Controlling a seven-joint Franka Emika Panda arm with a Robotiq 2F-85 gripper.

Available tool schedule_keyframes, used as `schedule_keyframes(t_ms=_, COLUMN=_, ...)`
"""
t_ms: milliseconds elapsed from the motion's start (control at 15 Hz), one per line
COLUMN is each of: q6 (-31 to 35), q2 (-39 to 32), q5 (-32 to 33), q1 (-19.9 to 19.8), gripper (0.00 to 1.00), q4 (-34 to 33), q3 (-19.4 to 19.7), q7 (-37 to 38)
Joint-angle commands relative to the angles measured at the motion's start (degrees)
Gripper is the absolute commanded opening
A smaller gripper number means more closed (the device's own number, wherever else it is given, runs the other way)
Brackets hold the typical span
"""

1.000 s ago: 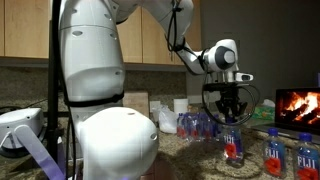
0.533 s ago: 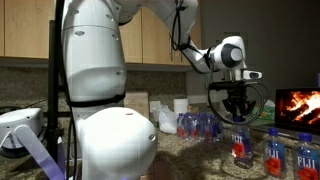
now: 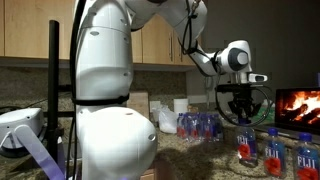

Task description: Move three bottles to the right

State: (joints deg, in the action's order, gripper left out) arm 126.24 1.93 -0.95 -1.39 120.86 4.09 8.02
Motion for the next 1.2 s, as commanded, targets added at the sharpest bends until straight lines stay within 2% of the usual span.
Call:
schedule_keyframes(t_ms=0, q6=-0.4, q2=-2.1, q5=-1.6, q1=-0.7, gripper=0.15, q4=-2.4, q3=-0.3, q7=-2.3)
schedule_keyframes(t_ms=1133, q6=-0.3, q2=-4.1, q5=-2.0, q1=-0.6, gripper=0.15, q4=-3.5, q3=-0.8, q7=-2.4)
